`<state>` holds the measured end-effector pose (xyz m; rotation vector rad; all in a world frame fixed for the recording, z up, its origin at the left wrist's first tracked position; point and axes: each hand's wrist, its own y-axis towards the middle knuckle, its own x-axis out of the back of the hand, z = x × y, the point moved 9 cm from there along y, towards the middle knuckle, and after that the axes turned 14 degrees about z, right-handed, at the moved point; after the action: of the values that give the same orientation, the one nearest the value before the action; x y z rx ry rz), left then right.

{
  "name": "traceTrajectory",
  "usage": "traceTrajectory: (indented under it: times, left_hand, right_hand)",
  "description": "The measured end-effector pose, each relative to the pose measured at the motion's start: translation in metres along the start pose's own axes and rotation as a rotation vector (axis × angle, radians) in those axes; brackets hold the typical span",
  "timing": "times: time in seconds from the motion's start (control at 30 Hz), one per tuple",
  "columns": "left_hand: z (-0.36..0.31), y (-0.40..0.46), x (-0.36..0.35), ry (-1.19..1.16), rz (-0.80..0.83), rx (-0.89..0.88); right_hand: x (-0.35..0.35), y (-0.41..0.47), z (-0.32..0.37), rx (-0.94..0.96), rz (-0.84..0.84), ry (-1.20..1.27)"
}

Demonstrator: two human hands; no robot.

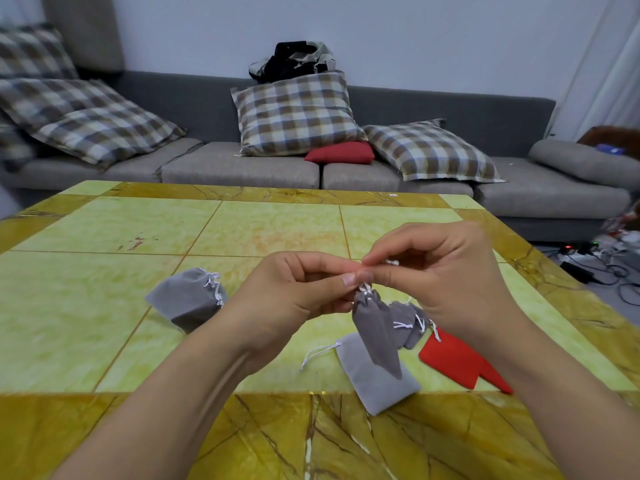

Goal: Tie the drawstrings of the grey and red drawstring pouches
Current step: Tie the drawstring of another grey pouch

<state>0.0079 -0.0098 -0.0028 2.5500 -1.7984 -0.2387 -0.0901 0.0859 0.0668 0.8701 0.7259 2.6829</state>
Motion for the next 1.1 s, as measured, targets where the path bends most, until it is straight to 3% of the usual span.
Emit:
traceTrajectory:
  times: [0.27, 0.43, 0.67, 1.1]
  left_hand:
    - [-0.001, -0.001, -0.006, -0.108, 0.043, 0.006]
    - [-0.003, -0.002, 0.001, 0.147, -0.058, 0.014]
    - [-0.003, -0.002, -0.005, 0.251, -0.01, 0.033]
    - [-0.012, -0.001, -0.01, 0.062, 0.035, -0.075]
  right_hand:
    - [0.003, 0.001, -0.007, -0.03, -0.044, 0.077]
    - [-0.004, 0.0, -0.011, -0.086, 0.009, 0.087]
    - [-0.001, 0.002, -0.019, -0.132, 0.054, 0.096]
    - [-0.004, -0.001, -0.03, -0.193, -0.003, 0.159]
